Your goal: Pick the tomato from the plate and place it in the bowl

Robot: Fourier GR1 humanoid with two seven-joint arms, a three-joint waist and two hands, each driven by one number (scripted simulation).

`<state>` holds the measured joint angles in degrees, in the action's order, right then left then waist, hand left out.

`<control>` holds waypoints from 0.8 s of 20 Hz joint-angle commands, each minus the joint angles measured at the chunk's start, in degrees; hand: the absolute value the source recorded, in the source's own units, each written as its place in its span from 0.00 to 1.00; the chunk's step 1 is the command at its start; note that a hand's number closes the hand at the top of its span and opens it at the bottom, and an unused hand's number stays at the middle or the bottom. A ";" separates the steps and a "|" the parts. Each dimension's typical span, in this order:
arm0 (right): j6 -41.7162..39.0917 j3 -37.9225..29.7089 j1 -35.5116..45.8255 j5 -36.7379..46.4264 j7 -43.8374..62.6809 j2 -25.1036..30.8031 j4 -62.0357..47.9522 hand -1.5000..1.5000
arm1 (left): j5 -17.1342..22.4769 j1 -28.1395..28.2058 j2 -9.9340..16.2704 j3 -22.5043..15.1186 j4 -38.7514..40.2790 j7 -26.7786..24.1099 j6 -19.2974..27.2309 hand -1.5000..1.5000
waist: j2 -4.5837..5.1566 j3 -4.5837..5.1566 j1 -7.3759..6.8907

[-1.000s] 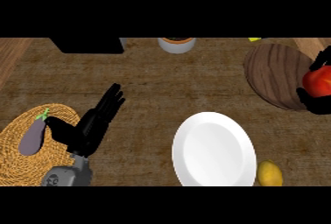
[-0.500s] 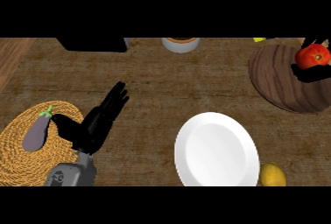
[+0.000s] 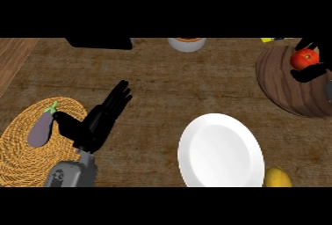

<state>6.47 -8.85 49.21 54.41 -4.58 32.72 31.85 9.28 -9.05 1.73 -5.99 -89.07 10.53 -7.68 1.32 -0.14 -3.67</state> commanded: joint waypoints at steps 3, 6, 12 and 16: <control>2.43 -4.67 4.08 -2.93 -5.89 -0.40 -12.51 0.00 | -1.67 2.08 0.18 -1.50 -1.00 -1.44 -0.31 0.50 | 0.38 -0.13 -1.01; 2.19 -8.90 4.32 -7.78 -11.81 -0.71 -13.72 0.00 | -0.43 -0.99 -1.07 -0.55 0.46 -0.07 0.46 0.50 | 0.40 -0.16 -0.12; 1.02 -23.73 4.91 -24.72 -22.91 -3.02 -10.06 0.00 | -0.82 1.61 -0.61 0.09 0.97 -1.70 0.69 0.50 | -0.43 -0.27 2.00; -8.79 -28.94 1.53 -31.83 -33.08 -0.01 -10.20 0.00 | 0.39 0.77 1.15 1.85 -0.15 -0.39 -0.11 0.50 | -0.83 -0.12 3.02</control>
<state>3.98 -32.34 52.41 29.54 -29.63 31.36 21.46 9.03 -7.71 1.72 -5.48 -88.99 9.63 -7.38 0.84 -0.32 -1.68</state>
